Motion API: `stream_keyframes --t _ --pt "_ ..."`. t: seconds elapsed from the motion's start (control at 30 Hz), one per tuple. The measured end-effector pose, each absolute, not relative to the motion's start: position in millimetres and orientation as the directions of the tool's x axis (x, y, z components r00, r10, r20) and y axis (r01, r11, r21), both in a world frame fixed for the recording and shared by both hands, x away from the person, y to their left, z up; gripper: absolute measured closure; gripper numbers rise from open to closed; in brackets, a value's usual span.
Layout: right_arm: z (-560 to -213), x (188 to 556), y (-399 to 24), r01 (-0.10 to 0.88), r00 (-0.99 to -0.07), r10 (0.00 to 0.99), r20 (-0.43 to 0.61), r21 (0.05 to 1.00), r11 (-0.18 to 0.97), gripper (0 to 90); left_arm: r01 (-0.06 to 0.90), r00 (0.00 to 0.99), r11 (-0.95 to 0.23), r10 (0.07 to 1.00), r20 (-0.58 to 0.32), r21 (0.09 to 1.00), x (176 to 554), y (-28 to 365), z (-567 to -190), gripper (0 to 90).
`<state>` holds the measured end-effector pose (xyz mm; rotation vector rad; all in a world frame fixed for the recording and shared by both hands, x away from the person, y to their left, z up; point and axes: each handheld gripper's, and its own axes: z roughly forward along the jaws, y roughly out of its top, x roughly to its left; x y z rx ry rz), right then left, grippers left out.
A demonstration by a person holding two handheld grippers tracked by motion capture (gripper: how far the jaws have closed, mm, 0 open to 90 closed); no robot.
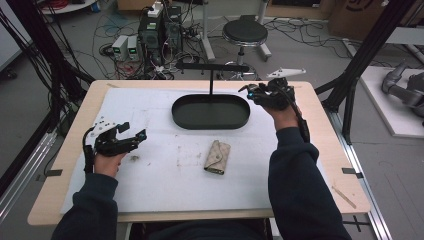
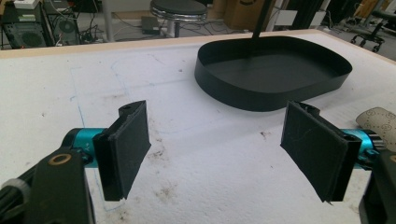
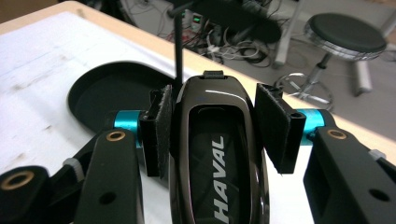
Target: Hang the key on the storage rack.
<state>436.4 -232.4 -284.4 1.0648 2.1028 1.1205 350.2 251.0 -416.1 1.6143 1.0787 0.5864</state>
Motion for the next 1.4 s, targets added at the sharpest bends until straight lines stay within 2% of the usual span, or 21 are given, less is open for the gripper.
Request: stream_keyframes --t 0.53,1.4 --pt "-258.4 466.7 -209.9 0.393 -0.491 0.864 -0.110 0.857 0.333 49.8 0.348 0.469 -0.033 0.871 -0.143 0.937 349.9 252.6 -415.9 23.6" --pt "-248.9 449.9 -218.9 0.397 -0.512 0.852 -0.107 0.851 0.345 49.8 0.351 0.469 -0.036 0.872 -0.142 0.936 350.4 252.0 -416.6 24.0"
